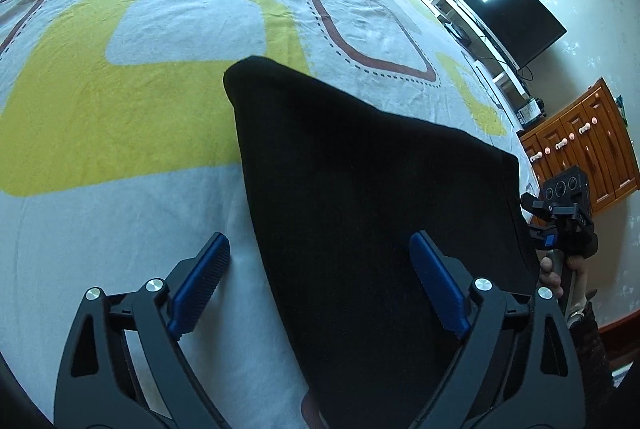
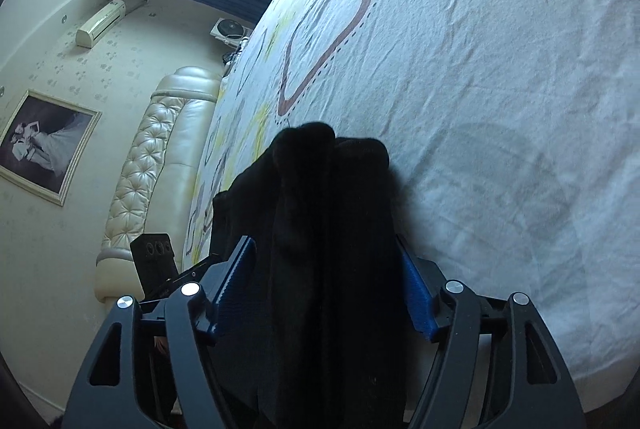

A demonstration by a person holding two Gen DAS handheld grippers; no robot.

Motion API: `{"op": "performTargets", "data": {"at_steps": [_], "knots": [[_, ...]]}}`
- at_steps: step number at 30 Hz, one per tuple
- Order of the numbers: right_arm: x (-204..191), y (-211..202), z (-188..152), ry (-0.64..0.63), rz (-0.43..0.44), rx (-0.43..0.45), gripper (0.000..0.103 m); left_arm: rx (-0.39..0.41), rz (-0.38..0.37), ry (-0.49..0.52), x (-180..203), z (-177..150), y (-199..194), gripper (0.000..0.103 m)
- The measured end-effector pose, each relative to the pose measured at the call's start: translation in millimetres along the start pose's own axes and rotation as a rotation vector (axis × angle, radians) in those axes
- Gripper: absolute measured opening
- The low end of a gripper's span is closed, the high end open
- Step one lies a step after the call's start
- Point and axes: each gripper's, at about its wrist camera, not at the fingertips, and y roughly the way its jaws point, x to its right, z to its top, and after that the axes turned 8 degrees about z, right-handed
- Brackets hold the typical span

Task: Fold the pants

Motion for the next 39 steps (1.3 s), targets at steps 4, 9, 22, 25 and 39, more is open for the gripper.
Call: {"op": "performTargets", "data": {"at_steps": [4,9,22,25,39], "knots": [[0.1,-5.2,-18.6,-0.014,0.007,-0.036,0.068,-0.002,-0.070,-0.107,-11.7,-17.6,-6.6,0.092],[-0.9,-3.5,-29.0,-0.030,-0.035,-0.037,0.053,0.008,-0.008,-0.095,-3.9,-23.2,-6.6,0.071],[-12.2,1.5,-34.8,-0.033,-0.085,-0.015,0.051,0.014,0.042,-0.113,1.2,-20.8,-11.4,0.042],[-15.3,4.2,-37.1,-0.035,-0.094,-0.019,0.051,0.021,0.057,-0.110,-2.1,-20.9,-14.8,0.041],[-38.2,57.1,-38.9,-0.065,-0.093,-0.096,0.051,0.039,0.153,-0.130,-51.2,-26.5,-49.4,0.039]]}}
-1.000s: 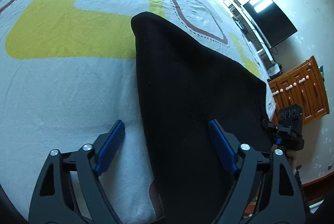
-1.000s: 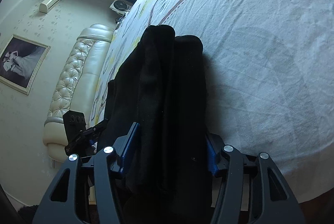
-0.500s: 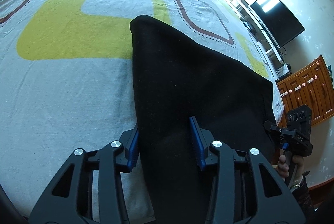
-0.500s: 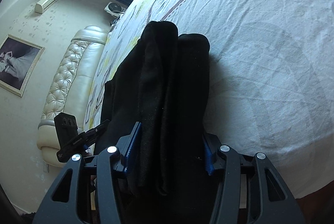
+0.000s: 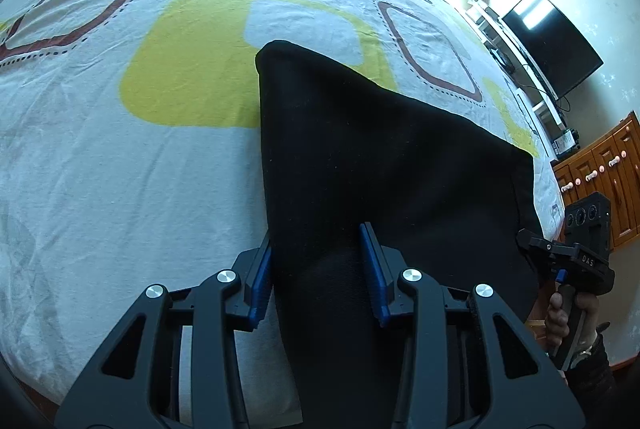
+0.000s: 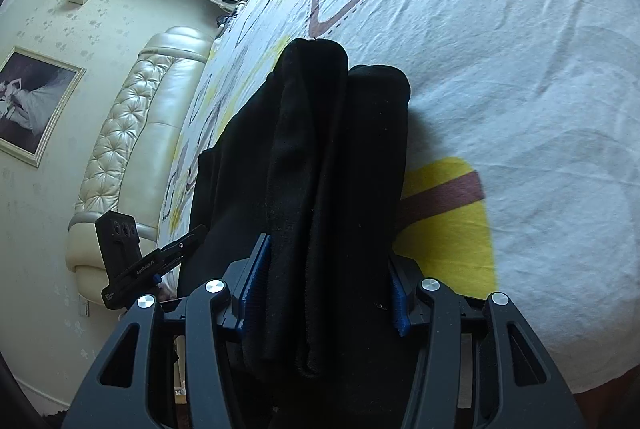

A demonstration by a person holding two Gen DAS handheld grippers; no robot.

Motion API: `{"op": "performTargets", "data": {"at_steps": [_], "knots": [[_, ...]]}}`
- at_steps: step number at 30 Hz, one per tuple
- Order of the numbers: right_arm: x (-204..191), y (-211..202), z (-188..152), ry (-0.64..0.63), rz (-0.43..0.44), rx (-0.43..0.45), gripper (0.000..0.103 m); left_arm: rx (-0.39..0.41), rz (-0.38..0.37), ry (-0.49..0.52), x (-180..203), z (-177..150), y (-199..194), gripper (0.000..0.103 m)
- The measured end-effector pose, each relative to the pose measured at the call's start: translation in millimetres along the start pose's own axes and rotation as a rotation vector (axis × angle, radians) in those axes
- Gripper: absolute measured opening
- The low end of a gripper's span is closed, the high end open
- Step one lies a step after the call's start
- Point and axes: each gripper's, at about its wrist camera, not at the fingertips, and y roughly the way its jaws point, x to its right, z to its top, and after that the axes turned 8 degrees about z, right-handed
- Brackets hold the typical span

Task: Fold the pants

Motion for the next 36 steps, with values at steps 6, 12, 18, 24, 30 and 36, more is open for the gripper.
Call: {"op": "performTargets", "data": {"at_steps": [6,12,18,24,30,36], "knots": [[-16.5,27.5,-1.2,-0.017,0.003,-0.039,0.051,0.008,0.019,-0.042,-33.9,2.6,-11.9,0.039],[-33.1,56.3,-4.9,-0.032,0.018,-0.075,0.051,0.024,0.037,-0.077,-64.9,5.7,-21.9,0.039],[-46.9,82.1,-8.8,-0.037,0.052,-0.097,0.051,0.044,0.062,-0.115,-91.8,6.0,-33.4,0.039],[-54.8,97.5,-10.4,-0.048,0.070,-0.116,0.051,0.057,0.075,-0.138,-109.6,1.9,-41.3,0.039],[-56.2,99.7,-9.2,-0.057,0.075,-0.123,0.051,0.055,0.071,-0.143,-112.9,2.1,-40.0,0.039],[-56.8,86.6,-5.0,-0.063,0.079,-0.111,0.061,0.080,-0.063,-0.120,-124.4,0.1,-52.1,0.054]]}}
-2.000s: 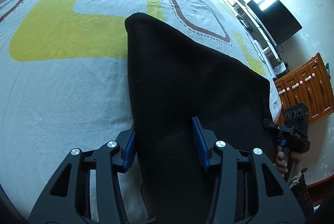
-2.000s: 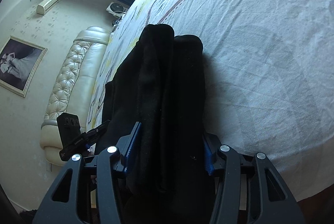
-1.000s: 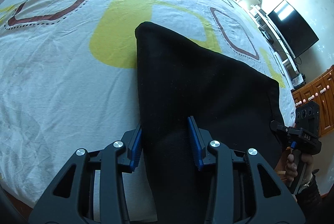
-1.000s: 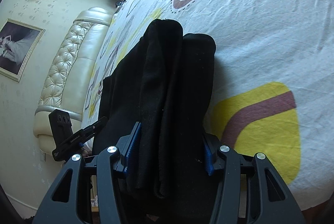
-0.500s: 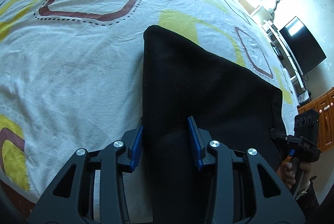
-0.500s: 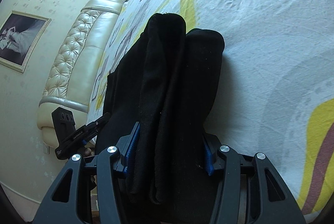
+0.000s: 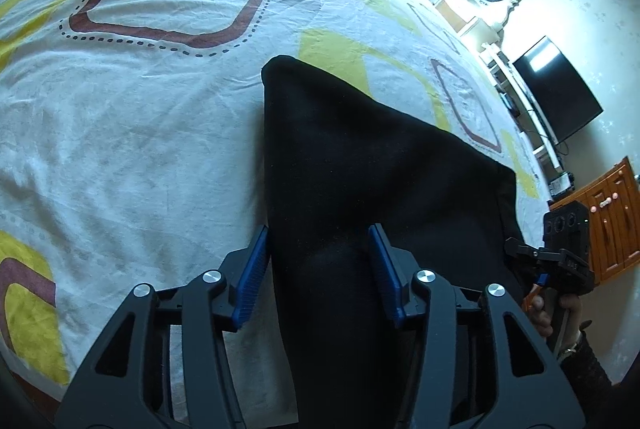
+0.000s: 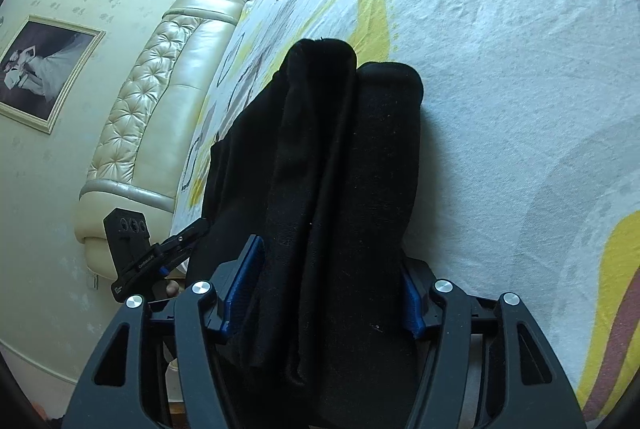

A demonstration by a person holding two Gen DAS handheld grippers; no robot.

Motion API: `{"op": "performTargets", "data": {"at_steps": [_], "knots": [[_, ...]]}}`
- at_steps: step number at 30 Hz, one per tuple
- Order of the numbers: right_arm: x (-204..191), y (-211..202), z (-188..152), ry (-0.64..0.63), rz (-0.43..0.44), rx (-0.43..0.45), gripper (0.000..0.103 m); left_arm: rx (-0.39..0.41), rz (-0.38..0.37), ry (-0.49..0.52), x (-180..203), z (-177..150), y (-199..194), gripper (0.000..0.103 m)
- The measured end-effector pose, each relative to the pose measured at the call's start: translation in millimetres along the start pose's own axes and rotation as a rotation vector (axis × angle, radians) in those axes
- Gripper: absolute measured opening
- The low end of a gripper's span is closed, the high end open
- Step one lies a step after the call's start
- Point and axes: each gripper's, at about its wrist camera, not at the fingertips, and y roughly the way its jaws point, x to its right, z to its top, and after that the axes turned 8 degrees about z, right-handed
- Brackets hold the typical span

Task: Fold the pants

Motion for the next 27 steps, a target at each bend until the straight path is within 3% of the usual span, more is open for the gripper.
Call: {"op": "performTargets", "data": {"at_steps": [6,10,12,16,21,23,24,25,27], "knots": [[12.0,-7.8,9.6,0.040,0.032,0.035,0.062,0.014,-0.073,-0.069,-23.1,16.2,-0.9,0.063],[12.6,-15.0,17.0,0.019,-0.013,0.087,0.062,-0.018,-0.093,-0.107,-30.0,29.5,17.0,0.064],[16.5,-24.0,21.2,0.023,-0.024,0.129,0.070,-0.035,-0.096,-0.105,-29.8,34.7,27.2,0.065],[30.6,-25.5,32.8,0.084,0.061,0.135,0.075,-0.030,-0.097,-0.069,-25.4,45.0,37.9,0.072],[28.4,-5.7,53.3,0.083,0.122,0.116,0.077,-0.024,-0.087,-0.059,-20.8,56.8,49.4,0.073],[24.8,4.6,58.5,0.071,0.081,0.099,0.073,-0.018,-0.065,-0.051,-19.0,59.6,53.1,0.069],[23.2,8.0,59.2,0.059,0.053,0.091,0.056,-0.011,-0.050,-0.040,-17.3,60.7,54.4,0.057],[22.6,11.9,59.8,0.058,0.043,0.082,0.050,-0.008,-0.049,-0.027,-15.4,61.7,56.0,0.043],[26.4,9.7,57.0,0.069,0.056,0.100,0.044,-0.005,-0.039,-0.015,-10.9,62.5,57.5,0.039]]}}
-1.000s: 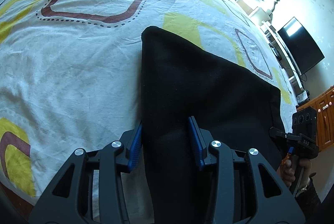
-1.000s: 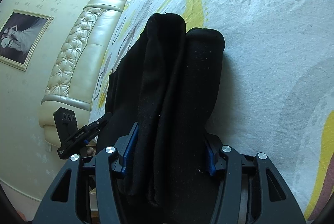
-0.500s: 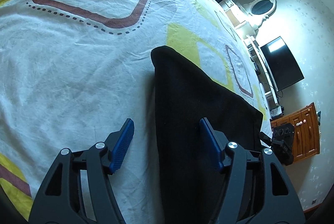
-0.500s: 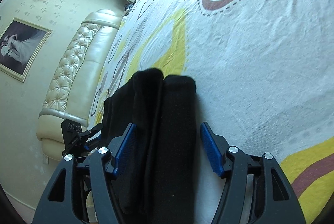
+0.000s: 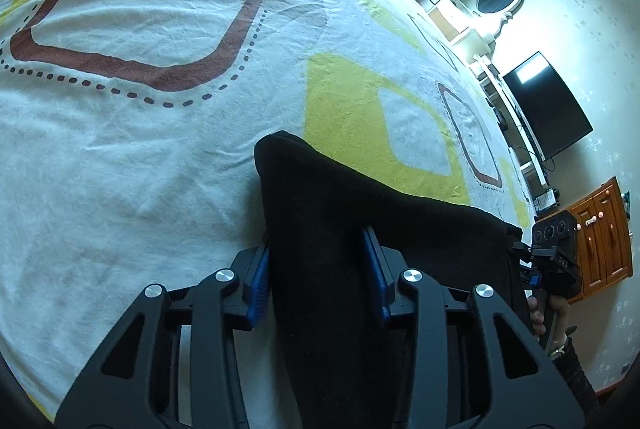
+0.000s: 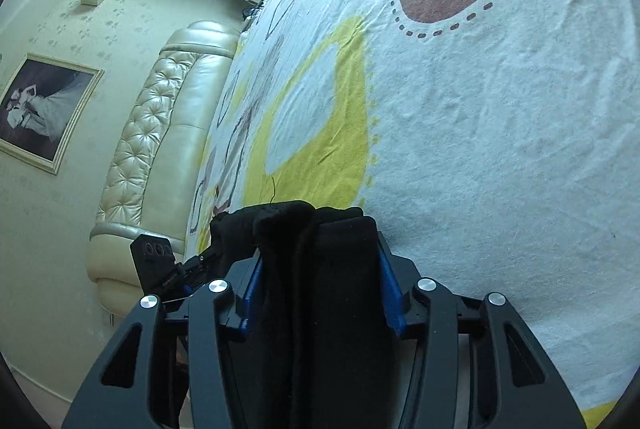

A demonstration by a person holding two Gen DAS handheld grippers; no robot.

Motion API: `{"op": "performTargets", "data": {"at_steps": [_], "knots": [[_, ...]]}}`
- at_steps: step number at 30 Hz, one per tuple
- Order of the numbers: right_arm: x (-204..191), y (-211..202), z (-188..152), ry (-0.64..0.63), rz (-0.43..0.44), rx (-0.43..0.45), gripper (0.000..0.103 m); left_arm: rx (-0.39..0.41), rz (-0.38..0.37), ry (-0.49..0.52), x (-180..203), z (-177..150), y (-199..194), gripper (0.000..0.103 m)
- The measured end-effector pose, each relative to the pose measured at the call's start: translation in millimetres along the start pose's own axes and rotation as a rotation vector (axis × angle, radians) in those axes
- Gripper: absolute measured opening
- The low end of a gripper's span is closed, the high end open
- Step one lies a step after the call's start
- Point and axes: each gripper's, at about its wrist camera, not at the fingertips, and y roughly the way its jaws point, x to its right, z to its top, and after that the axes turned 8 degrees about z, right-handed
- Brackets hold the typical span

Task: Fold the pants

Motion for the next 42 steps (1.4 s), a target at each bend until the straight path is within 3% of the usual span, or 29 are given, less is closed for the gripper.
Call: {"op": "performTargets", "data": {"at_steps": [9,24,32,38,42], "knots": [[-7.1,1.7,9.2,-0.059,-0.019,0.069,0.038,0.036,0.035,0.022,6.1,14.6,-0.3,0.032],[-7.3,33.5,60.0,-0.063,-0.014,0.102,0.038,0.050,0.086,-0.007,-1.2,65.6,22.8,0.033],[3.8,39.5,67.3,-0.041,0.010,0.099,0.038,0.053,0.080,-0.003,-6.3,69.1,31.0,0.035],[5.4,38.5,64.7,-0.034,0.025,0.097,0.038,0.063,0.068,-0.010,-8.8,66.8,30.0,0.041],[3.9,35.7,62.2,-0.032,0.025,0.099,0.043,0.087,0.079,0.015,-5.0,63.4,23.2,0.065]]}}
